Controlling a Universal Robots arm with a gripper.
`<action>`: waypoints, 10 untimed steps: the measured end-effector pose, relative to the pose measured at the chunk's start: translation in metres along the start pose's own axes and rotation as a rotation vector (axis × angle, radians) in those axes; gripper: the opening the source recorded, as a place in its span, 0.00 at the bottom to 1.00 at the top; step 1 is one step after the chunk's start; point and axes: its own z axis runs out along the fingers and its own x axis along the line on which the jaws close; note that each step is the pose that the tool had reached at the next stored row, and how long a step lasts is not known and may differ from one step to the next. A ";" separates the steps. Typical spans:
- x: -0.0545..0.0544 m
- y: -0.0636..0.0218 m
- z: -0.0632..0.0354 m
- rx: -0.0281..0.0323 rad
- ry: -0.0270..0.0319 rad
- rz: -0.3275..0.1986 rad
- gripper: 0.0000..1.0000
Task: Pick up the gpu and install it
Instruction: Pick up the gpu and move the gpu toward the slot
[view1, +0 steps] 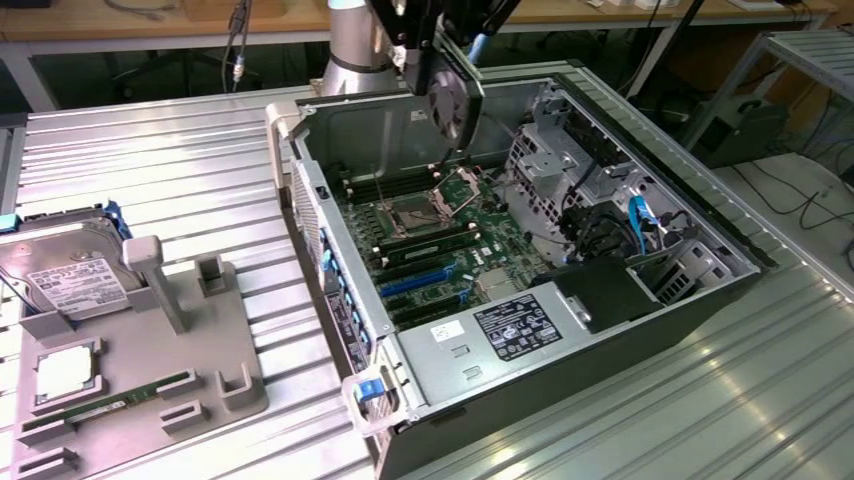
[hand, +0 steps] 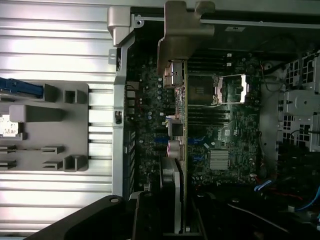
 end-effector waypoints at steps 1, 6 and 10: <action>-0.008 -0.0001 0.0003 0.0000 0.0000 0.000 0.28; -0.031 -0.0006 0.0011 0.0000 0.0000 0.000 0.28; -0.049 -0.0011 0.0018 0.0000 0.0000 0.000 0.28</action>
